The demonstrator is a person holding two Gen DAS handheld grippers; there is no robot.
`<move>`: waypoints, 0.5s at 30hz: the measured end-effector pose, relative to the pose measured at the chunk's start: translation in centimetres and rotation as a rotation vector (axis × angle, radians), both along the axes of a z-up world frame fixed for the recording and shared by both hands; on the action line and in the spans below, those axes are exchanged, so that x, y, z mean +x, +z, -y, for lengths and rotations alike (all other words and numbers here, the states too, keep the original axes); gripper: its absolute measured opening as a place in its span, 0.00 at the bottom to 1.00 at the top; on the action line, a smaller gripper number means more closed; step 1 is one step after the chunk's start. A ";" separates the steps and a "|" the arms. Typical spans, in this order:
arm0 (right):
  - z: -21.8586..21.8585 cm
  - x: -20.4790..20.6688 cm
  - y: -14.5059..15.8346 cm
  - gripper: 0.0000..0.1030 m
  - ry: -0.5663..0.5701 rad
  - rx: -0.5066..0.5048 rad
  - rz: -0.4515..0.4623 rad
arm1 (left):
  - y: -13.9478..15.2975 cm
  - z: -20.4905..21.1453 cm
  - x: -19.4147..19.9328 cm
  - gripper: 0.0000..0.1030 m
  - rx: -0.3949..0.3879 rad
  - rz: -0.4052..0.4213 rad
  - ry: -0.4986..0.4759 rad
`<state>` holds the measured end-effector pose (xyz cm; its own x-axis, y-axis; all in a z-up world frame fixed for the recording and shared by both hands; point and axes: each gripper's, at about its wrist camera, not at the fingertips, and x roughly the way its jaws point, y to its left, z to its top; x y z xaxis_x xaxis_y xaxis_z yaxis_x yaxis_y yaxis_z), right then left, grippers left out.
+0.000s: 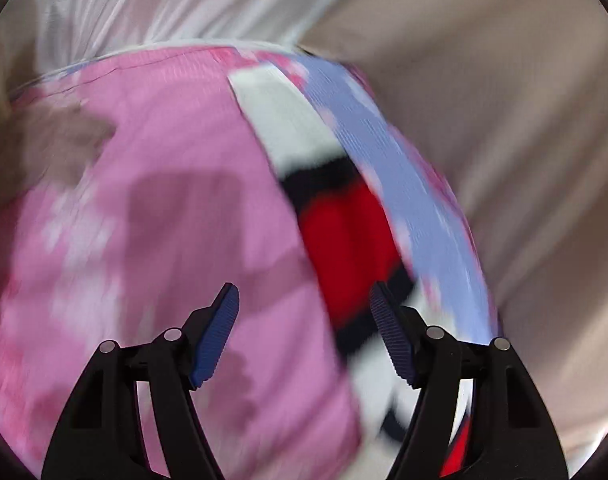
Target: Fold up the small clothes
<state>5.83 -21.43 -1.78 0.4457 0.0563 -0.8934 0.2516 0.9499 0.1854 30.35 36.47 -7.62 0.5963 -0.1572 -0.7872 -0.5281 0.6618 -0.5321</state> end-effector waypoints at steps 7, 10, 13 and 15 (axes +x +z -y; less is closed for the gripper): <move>-4.4 2.1 -0.6 0.50 0.020 0.012 0.006 | -5.2 -6.1 8.7 0.61 -0.057 -0.086 0.182; -4.8 2.5 -0.9 0.50 -0.007 -0.003 0.000 | -5.5 -5.7 10.2 0.04 -0.087 -0.083 0.150; -3.9 2.6 -0.9 0.50 -0.045 0.010 0.000 | -2.4 -4.4 10.4 0.06 -0.028 -0.029 0.145; -3.1 2.7 -0.7 0.50 -0.053 0.021 0.009 | 1.0 -2.2 9.6 0.05 0.035 0.037 0.092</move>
<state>8.55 -18.35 -2.47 0.4566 0.0513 -0.8882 0.2999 0.9310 0.2080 39.93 38.62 -6.61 0.6359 -0.0735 -0.7683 -0.5675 0.6302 -0.5300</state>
